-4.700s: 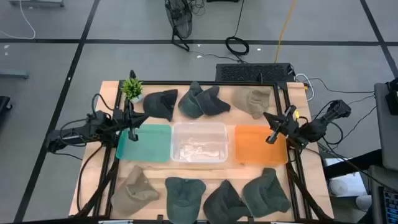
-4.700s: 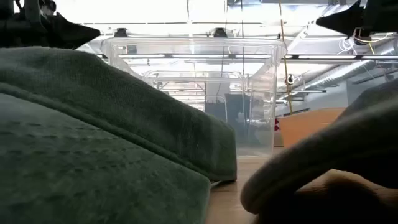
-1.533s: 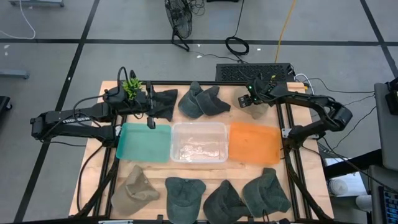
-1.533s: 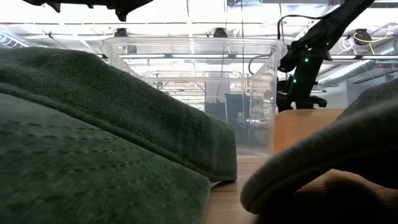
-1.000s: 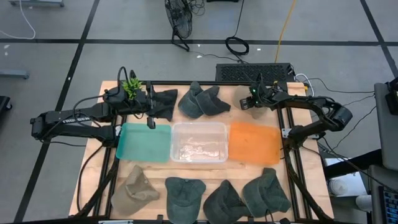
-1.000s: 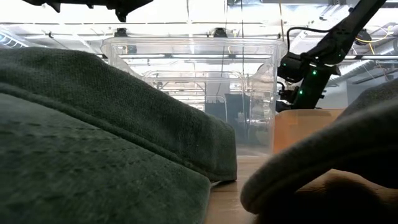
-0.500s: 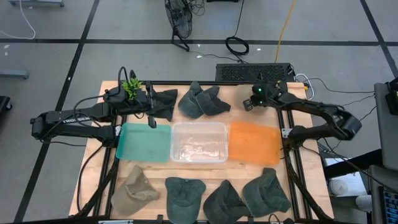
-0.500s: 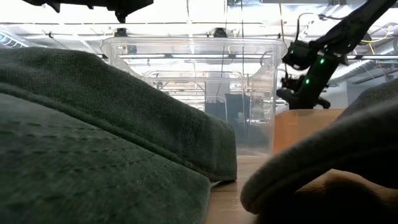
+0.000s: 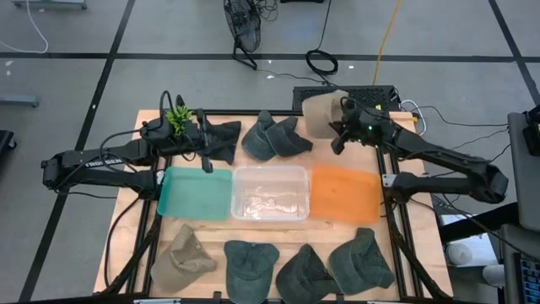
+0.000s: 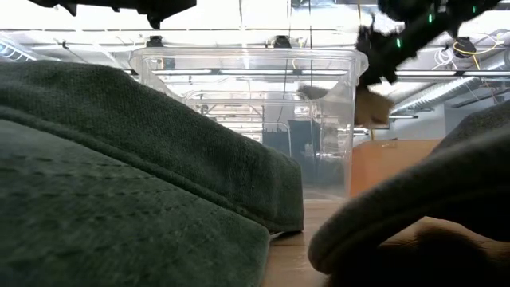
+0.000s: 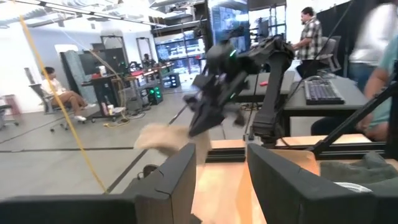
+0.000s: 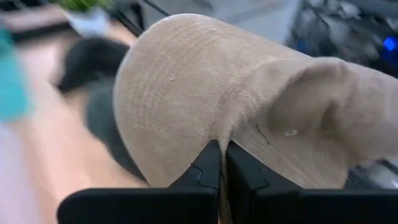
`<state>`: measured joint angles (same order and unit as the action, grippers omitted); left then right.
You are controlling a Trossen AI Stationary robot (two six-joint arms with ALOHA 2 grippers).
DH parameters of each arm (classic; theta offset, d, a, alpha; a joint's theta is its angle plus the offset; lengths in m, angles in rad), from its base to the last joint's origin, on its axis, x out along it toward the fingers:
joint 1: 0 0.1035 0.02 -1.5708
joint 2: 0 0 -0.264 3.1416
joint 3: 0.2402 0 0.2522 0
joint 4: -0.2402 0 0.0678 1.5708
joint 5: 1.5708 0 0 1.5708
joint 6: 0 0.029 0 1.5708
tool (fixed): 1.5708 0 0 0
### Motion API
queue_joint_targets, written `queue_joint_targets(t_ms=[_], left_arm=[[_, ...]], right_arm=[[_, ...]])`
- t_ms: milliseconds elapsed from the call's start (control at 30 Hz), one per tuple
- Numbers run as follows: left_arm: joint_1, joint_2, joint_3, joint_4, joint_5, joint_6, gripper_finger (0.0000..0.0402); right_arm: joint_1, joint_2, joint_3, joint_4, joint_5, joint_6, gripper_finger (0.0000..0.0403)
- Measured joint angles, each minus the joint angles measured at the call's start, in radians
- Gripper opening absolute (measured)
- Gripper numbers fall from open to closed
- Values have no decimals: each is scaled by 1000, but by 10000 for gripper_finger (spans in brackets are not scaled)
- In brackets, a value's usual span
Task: Pick & Place hat
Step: Put the top brown cap into the transparent bin
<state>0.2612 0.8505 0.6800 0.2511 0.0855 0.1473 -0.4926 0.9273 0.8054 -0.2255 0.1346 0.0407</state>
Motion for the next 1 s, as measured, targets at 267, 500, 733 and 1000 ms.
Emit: queue_joint_targets(t_ms=[267,500,733,1000], left_arm=[[0,0,0,0,-17,-8,157],[0,0,0,-15,-18,-19,157],[0,0,0,-24,-18,-25,157],[0,-1,0,-15,-17,-66,157]], right_arm=[[292,133,206,-34,74,-170,1],[472,341,357,-54,302,-429,0],[572,493,490,-49,338,-622,0],[676,598,512,-37,372,-707,0]])
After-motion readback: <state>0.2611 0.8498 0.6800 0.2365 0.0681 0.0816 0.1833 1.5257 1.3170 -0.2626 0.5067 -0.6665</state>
